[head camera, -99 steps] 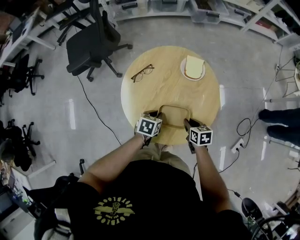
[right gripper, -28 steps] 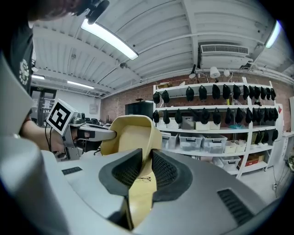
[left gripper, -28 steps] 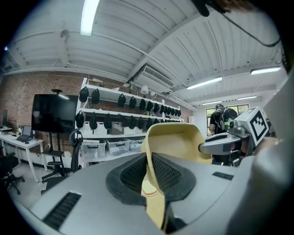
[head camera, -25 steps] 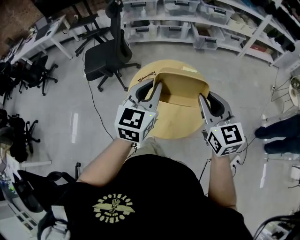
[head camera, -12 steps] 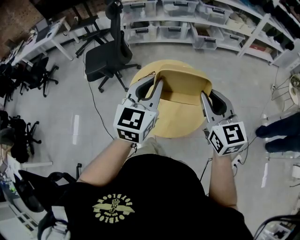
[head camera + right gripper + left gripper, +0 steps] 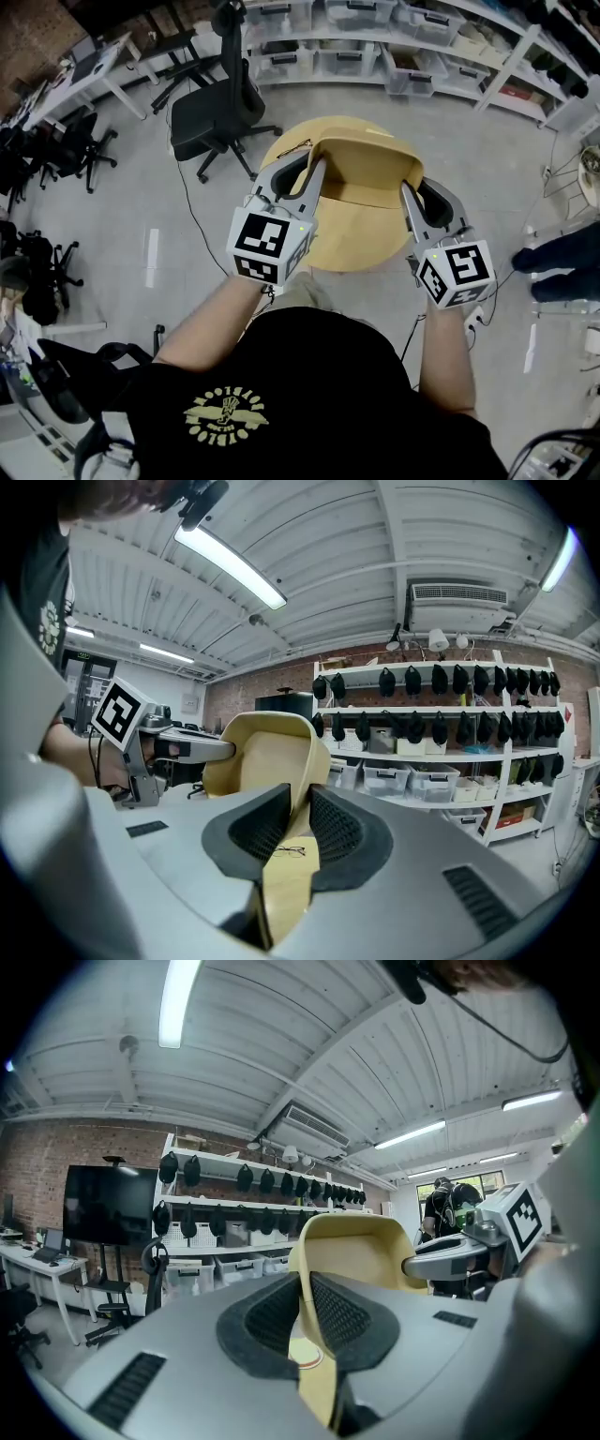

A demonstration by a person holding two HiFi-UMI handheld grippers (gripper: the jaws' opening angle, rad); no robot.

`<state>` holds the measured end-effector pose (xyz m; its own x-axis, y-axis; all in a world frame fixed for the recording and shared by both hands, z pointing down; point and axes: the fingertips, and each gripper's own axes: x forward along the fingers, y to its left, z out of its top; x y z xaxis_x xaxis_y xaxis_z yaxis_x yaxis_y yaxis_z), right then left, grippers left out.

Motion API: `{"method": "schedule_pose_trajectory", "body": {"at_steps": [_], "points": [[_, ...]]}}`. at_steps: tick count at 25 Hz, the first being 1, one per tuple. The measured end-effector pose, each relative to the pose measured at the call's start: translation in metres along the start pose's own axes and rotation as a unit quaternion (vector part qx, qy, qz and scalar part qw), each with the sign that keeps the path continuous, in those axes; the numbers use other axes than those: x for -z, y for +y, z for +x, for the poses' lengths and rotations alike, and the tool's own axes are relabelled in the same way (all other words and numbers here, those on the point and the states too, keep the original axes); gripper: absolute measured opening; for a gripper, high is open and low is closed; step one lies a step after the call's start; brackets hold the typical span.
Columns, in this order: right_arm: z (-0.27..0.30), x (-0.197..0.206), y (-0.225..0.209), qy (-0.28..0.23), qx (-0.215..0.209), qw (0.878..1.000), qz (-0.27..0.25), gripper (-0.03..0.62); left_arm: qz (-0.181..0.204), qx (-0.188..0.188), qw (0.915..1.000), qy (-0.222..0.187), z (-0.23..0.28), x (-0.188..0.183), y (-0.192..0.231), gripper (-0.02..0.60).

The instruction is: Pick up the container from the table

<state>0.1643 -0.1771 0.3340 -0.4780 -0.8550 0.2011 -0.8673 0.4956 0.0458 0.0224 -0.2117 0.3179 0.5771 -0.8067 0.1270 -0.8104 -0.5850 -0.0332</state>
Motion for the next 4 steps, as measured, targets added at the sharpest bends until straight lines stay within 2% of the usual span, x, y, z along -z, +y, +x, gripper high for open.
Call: {"method": "schedule_pose_trajectory", "body": {"at_steps": [4], "points": [[0.0001,-0.0025,0.0021,0.002,-0.002,1.0,0.0,0.081,0.0,0.0,1.0,0.002,-0.0023,-0.0013,0.0014,0.048]]}}
